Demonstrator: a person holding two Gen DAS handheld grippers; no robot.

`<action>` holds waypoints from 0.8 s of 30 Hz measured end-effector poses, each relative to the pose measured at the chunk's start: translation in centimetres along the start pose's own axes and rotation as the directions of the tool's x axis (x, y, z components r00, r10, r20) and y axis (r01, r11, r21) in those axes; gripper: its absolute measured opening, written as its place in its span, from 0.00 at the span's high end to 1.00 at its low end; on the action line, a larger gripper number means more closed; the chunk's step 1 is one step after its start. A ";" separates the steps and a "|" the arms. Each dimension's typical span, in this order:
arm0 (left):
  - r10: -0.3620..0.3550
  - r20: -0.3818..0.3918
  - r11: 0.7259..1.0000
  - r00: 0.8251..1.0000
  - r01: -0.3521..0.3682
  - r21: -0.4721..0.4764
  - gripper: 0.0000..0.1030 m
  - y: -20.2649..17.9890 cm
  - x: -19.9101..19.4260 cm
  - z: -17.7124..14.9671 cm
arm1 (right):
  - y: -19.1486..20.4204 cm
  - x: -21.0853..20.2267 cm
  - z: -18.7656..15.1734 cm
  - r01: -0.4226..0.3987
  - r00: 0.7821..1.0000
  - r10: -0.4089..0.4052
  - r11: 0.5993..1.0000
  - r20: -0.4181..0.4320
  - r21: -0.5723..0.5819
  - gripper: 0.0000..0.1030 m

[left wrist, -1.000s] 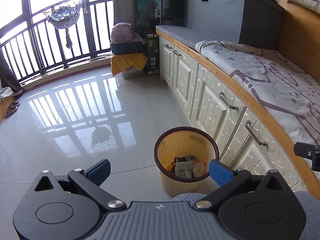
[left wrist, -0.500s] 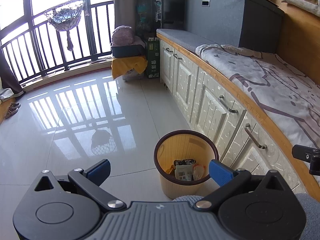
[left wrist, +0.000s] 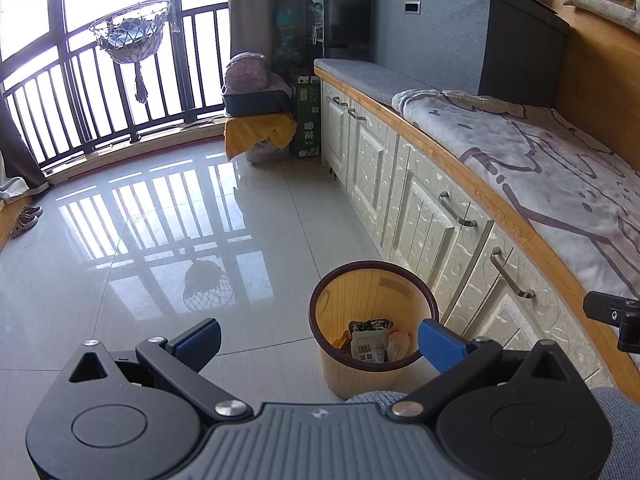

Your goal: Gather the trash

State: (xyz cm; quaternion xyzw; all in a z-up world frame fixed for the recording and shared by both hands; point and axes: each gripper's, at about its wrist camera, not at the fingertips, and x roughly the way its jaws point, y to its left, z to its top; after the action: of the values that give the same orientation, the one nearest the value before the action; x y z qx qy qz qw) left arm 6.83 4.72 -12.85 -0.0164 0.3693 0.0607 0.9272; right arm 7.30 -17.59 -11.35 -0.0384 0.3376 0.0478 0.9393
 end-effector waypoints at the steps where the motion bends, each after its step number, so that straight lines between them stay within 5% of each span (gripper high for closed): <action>1: 0.000 0.000 1.000 1.000 0.000 0.000 0.00 0.0 0.0 0.0 | 0.0 0.0 0.0 -0.001 1.000 0.001 1.000 -0.001 0.000 0.00; 24: 0.002 0.001 1.000 1.000 -0.002 0.000 0.00 -0.1 0.0 -0.1 | 0.1 0.0 -0.1 -0.001 1.000 0.001 1.000 -0.001 -0.001 0.00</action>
State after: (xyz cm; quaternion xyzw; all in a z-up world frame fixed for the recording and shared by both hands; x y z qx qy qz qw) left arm 6.80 4.57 -12.95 -0.0159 0.3688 0.0614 0.9273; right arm 7.25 -17.52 -11.42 -0.0385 0.3381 0.0483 0.9391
